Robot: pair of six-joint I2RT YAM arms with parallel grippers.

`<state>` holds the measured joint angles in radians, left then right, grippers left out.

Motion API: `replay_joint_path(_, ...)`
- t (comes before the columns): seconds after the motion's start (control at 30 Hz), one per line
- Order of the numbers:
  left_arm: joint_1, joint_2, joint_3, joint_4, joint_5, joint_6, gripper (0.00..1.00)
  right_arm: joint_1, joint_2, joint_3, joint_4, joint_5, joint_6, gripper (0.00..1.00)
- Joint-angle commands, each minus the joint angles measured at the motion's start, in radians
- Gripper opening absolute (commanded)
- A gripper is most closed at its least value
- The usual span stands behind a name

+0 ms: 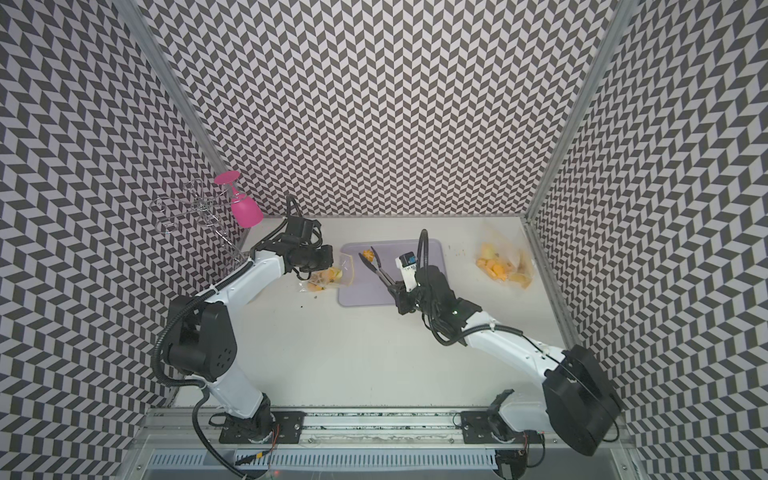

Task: Put the cookies into a resealable bag to prevent moisture
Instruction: Pick up the cookie from the tray, then place the cookie in the ziploc bag, then pick up the ziploc bag from the center of the board, then place the clamp at the center of the board.

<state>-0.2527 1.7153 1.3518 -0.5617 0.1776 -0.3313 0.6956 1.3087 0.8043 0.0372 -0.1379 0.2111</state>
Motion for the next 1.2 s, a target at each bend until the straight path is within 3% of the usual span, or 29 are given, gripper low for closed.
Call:
replay_joint_path(0.0, -0.003, 0.001, 0.034, -0.01, 0.011, 0.011, 0.0, 0.012, 0.004, 0.023, 0.096, -0.128, -0.056, 0.19)
replay_joint_path(0.3, -0.003, -0.004, 0.032, -0.012, 0.016, 0.017, 0.0, 0.042, 0.151, 0.093, 0.1, -0.158, -0.066, 0.19)
replay_joint_path(0.4, -0.003, -0.004, 0.03, -0.01, 0.025, 0.017, 0.0, 0.042, 0.171, 0.099, 0.116, -0.151, -0.056, 0.26)
replay_joint_path(0.67, -0.003, -0.012, 0.026, -0.009, 0.032, 0.019, 0.0, 0.042, 0.154, 0.088, 0.128, -0.127, -0.04, 0.32)
replay_joint_path(0.83, -0.003, -0.023, 0.024, -0.011, 0.017, 0.016, 0.0, 0.042, 0.082, 0.047, 0.118, -0.083, -0.017, 0.28)
replay_joint_path(1.0, 0.006, -0.061, 0.016, -0.012, -0.032, 0.003, 0.0, 0.043, -0.156, -0.101, 0.072, 0.135, 0.106, 0.2)
replay_joint_path(1.17, 0.012, -0.118, 0.001, 0.008, -0.027, 0.0, 0.0, 0.041, -0.405, -0.276, -0.168, 0.562, 0.395, 0.12)
